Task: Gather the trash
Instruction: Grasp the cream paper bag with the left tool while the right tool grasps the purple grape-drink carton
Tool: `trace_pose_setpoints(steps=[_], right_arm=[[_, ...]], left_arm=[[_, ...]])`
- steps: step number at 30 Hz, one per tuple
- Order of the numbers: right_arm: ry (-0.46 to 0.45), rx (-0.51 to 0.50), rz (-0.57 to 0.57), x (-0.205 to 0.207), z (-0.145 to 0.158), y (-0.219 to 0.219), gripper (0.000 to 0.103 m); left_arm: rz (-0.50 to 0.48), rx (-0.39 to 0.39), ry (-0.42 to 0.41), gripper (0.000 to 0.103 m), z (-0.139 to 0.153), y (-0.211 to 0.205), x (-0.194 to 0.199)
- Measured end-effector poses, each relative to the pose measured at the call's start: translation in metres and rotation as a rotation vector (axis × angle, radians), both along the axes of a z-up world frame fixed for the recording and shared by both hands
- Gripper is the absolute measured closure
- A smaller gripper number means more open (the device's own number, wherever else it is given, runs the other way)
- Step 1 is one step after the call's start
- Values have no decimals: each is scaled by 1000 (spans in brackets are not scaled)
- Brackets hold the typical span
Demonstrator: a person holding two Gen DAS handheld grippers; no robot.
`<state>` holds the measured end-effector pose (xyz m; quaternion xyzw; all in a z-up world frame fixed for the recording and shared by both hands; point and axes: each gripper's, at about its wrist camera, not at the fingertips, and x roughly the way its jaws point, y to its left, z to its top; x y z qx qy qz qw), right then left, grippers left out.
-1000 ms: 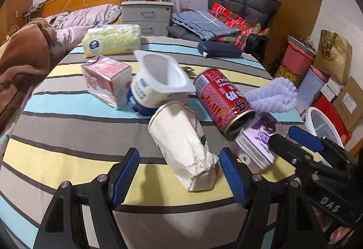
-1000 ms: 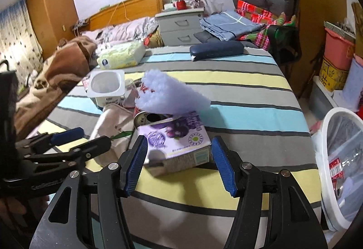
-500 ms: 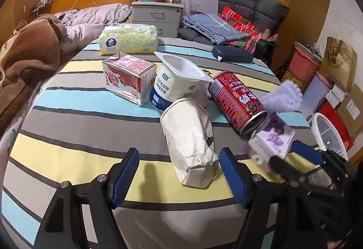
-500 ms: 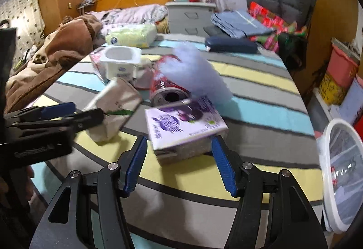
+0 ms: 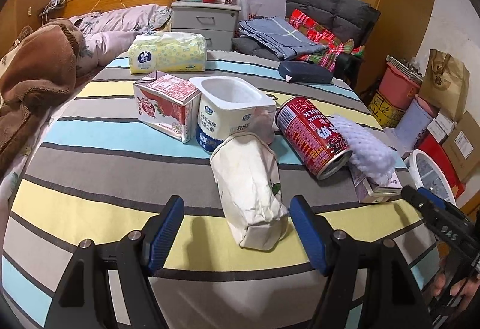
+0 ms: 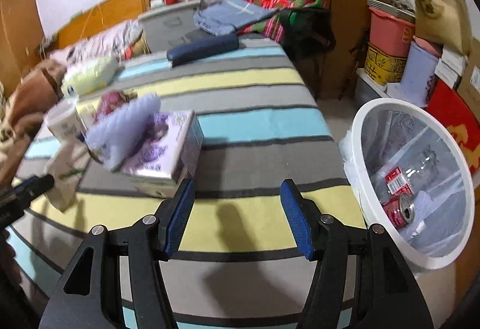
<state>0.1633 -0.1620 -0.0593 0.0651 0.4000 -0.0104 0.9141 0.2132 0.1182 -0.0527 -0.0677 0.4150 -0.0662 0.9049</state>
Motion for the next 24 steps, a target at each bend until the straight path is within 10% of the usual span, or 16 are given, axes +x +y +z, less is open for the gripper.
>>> trace_pose_setpoints(steps=[10, 24], right_arm=[[-20, -53, 204, 14, 4, 59, 42], [32, -81, 4, 32, -3, 35, 42]], left_arm=[[-2, -6, -4, 29, 3, 3, 5], [-20, -21, 42, 29, -7, 5, 25]])
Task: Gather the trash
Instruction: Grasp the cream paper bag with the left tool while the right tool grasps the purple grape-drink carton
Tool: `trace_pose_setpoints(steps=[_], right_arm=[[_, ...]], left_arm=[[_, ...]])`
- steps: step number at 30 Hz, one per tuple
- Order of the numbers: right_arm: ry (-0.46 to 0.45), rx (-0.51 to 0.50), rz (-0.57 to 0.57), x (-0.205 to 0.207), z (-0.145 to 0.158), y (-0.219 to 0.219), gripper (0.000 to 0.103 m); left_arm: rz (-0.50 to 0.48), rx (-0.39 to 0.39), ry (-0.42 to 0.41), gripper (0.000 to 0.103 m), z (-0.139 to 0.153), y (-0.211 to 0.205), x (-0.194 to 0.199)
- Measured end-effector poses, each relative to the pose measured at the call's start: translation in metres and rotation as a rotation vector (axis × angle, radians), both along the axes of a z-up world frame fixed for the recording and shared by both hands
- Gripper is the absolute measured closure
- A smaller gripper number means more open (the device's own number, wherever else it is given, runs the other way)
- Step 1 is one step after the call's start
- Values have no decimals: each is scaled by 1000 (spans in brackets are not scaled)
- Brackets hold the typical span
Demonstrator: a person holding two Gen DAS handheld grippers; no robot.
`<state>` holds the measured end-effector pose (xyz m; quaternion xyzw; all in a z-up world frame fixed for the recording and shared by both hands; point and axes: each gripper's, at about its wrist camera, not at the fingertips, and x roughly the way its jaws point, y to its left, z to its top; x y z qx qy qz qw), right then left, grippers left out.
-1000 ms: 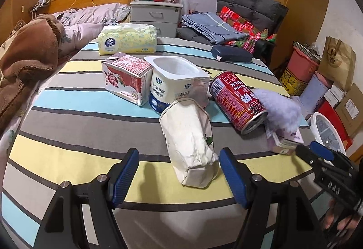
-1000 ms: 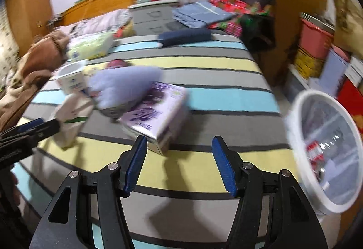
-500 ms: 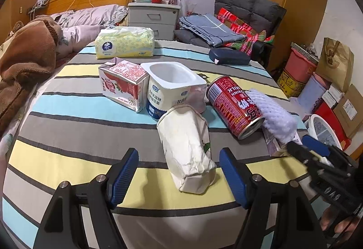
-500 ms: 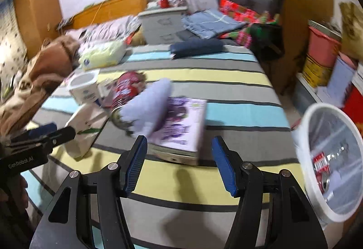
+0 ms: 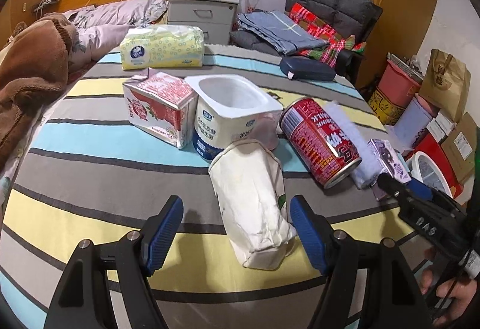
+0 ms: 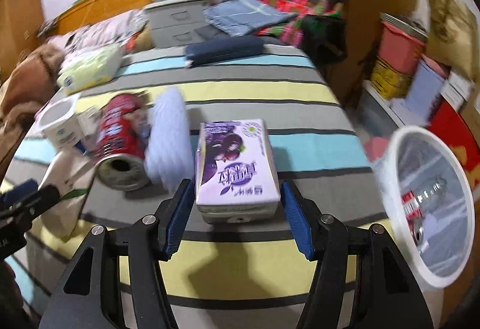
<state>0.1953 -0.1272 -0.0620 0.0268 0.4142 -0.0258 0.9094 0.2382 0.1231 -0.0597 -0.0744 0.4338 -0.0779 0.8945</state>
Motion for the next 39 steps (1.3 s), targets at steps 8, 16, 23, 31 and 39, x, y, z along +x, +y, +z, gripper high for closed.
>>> trace_pose_setpoints(steps=[8, 16, 23, 31, 39], right_arm=[[11, 50, 50, 9, -6, 1, 42], [40, 92, 47, 19, -12, -5, 42], [27, 136, 38, 17, -11, -13, 44], [-1, 152, 33, 10, -8, -18, 45], [-36, 172, 36, -1, 2, -22, 45]], left_arm=[[-3, -6, 28, 29, -7, -1, 8], [9, -34, 35, 42, -8, 1, 9], [6, -49, 38, 56, -6, -3, 10], [-14, -17, 19, 69, -2, -11, 3], [-15, 10, -21, 69, 11, -16, -16]])
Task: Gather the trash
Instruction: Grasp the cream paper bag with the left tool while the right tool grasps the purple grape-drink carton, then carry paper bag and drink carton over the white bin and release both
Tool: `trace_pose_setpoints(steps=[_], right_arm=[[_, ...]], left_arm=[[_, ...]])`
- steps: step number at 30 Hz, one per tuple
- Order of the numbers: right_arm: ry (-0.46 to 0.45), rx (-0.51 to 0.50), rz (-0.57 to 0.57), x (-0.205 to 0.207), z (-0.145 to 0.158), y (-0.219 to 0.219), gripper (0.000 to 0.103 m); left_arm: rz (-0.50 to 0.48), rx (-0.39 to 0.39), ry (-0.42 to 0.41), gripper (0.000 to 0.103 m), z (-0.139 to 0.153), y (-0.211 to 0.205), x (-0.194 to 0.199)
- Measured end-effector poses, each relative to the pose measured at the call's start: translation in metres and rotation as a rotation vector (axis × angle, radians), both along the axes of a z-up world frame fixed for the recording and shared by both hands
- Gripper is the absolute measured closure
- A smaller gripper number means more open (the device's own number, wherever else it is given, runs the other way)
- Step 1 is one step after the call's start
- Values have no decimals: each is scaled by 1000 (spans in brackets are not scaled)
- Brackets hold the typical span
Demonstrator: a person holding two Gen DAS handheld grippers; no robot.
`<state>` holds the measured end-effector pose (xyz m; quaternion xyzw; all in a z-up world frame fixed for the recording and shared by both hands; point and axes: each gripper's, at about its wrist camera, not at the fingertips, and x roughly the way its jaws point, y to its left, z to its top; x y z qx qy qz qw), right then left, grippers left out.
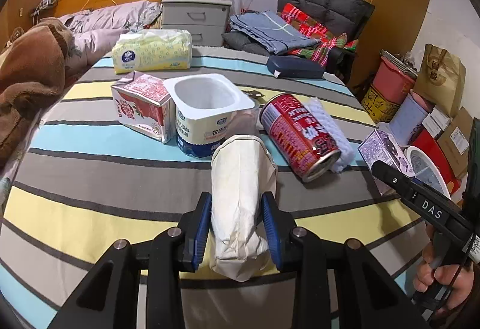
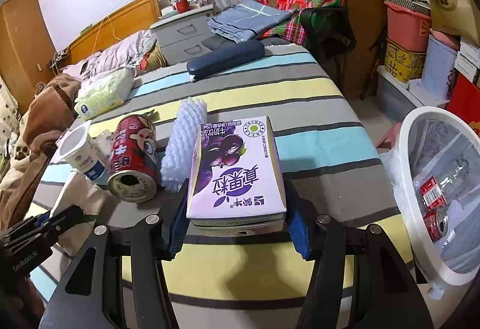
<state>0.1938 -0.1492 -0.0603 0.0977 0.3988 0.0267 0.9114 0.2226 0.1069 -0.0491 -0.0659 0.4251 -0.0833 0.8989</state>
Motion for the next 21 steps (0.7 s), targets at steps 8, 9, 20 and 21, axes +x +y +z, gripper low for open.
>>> trace_pose_setpoints(steps=[8, 9, 20, 21], right_arm=[[-30, 8, 8, -15, 10, -6, 45], [-34, 8, 7, -18, 12, -8, 45], [-95, -4, -27, -41, 33, -39, 45], [-98, -2, -32, -43, 34, -42, 45]], left_arm=[[-32, 25, -47, 69, 21, -20, -20], [-38, 25, -53, 69, 24, -23, -23], [-116, 43, -128, 69, 54, -68, -46], [-127, 42, -132, 69, 56, -73, -47]])
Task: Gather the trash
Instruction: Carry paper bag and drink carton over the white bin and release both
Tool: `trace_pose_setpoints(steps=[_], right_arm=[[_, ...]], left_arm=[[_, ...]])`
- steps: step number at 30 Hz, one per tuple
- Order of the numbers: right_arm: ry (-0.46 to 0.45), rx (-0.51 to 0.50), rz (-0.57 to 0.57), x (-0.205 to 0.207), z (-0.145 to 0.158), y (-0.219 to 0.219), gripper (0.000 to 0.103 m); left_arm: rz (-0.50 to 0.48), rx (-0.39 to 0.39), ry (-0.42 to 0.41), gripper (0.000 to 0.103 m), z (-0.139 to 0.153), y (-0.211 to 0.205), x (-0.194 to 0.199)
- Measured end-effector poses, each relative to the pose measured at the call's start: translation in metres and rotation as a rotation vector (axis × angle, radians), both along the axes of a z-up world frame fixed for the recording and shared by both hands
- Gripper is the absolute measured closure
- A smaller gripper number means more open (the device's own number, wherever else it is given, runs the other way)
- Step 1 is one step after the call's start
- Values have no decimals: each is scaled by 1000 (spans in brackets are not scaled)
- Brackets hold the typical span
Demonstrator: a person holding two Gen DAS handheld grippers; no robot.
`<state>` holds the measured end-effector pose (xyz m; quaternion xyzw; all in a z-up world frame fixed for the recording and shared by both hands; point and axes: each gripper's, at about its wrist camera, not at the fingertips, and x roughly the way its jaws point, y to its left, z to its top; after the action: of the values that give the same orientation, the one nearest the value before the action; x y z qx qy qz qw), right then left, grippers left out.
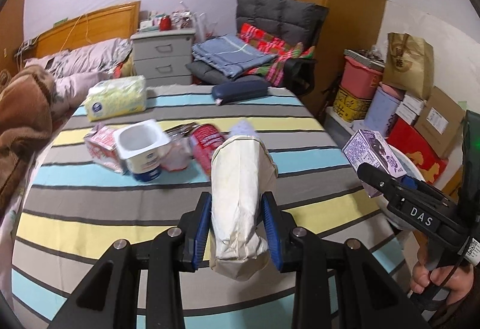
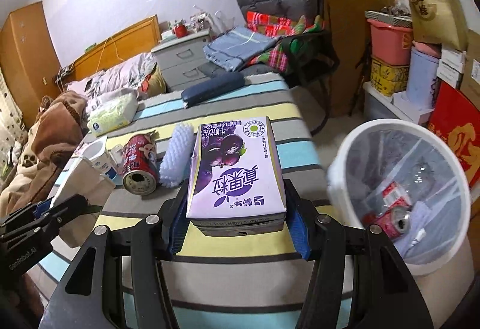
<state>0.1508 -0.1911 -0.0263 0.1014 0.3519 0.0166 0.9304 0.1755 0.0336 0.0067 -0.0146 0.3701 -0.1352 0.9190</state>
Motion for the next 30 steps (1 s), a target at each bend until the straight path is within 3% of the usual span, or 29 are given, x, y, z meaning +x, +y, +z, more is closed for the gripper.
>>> trace_pose_setpoints(steps=[17, 30], right_arm=[[-41, -6, -144, -38, 10, -83, 45], [-13, -20, -248, -51, 3, -144, 45]], left_arm=[[-204, 17, -54, 69, 21, -116, -16], [-365, 4, -18, 69, 13, -213, -7]])
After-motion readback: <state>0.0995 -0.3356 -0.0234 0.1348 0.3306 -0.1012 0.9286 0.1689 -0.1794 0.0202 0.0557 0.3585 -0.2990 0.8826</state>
